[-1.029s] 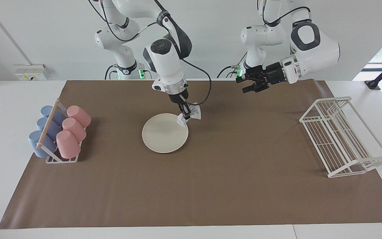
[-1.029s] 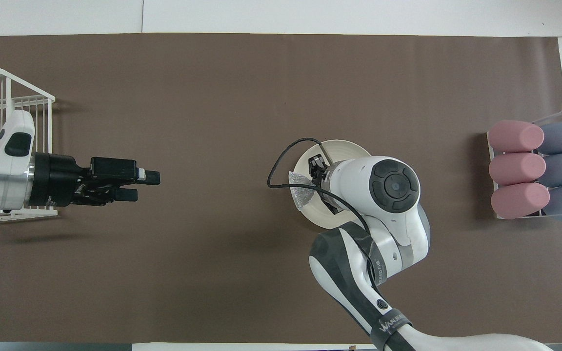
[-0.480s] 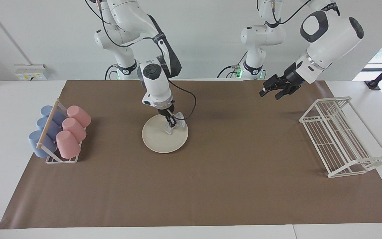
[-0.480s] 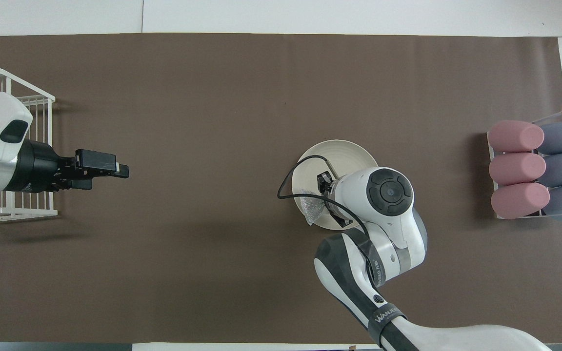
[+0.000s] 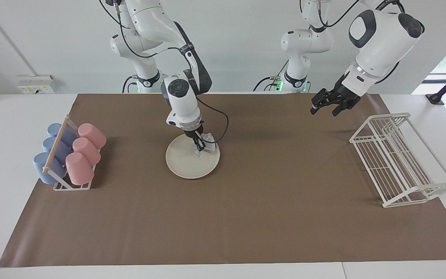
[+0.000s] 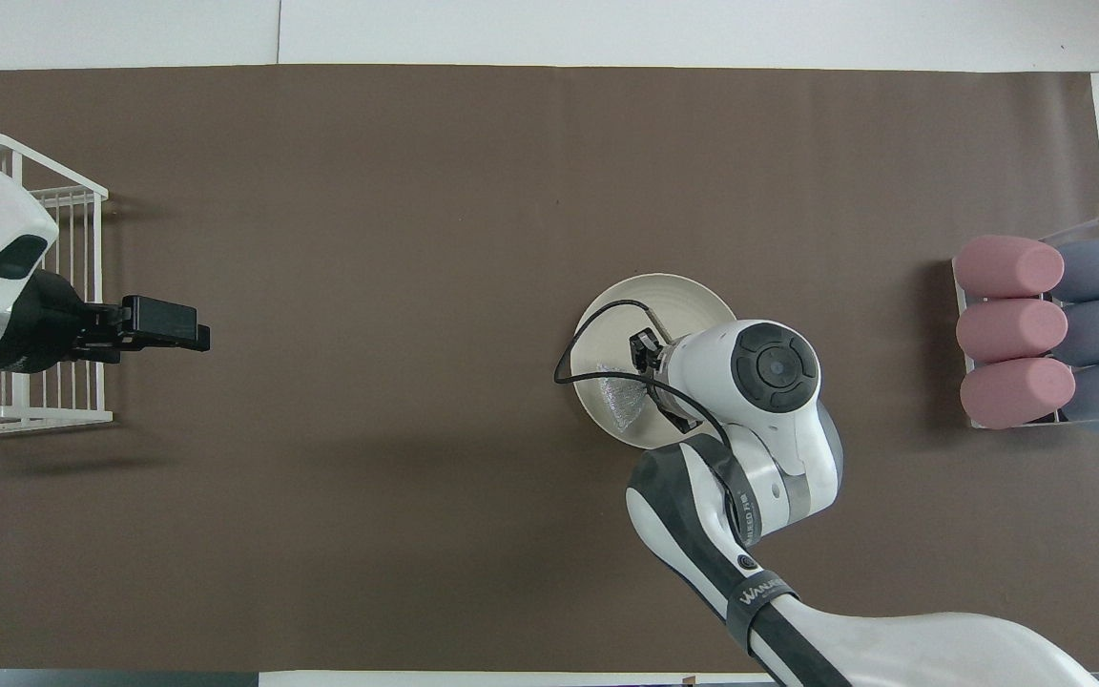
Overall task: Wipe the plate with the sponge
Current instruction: 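Lower the scrubber onto the plate while the left gripper retracts, then wipe the plate surface with the scrubber in the right gripper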
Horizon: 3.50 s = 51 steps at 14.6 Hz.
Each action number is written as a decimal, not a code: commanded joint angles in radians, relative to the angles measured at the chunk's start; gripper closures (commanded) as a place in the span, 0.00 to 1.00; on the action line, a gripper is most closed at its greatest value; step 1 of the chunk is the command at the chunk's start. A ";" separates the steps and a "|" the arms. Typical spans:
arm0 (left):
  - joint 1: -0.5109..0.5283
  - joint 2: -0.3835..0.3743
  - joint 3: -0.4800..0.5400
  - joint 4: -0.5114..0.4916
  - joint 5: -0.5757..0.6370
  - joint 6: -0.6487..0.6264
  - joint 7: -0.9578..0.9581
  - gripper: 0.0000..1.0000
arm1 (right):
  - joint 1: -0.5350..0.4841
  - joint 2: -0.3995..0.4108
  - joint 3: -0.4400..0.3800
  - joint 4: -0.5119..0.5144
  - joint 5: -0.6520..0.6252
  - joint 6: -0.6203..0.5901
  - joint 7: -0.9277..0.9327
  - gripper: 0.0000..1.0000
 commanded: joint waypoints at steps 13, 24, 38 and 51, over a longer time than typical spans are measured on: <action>-0.012 0.156 0.023 0.297 0.176 -0.201 -0.017 0.00 | -0.023 0.027 0.011 -0.009 0.004 0.051 -0.019 1.00; -0.014 0.156 0.023 0.294 0.170 -0.178 -0.020 0.00 | 0.056 0.033 0.009 -0.011 0.224 0.096 -0.053 1.00; -0.012 0.156 0.023 0.294 0.169 -0.179 -0.009 0.00 | -0.119 0.044 0.003 -0.009 0.205 0.096 -0.480 1.00; -0.012 0.154 0.023 0.287 0.141 -0.179 -0.014 0.00 | 0.088 0.036 0.008 -0.002 0.208 0.093 -0.051 1.00</action>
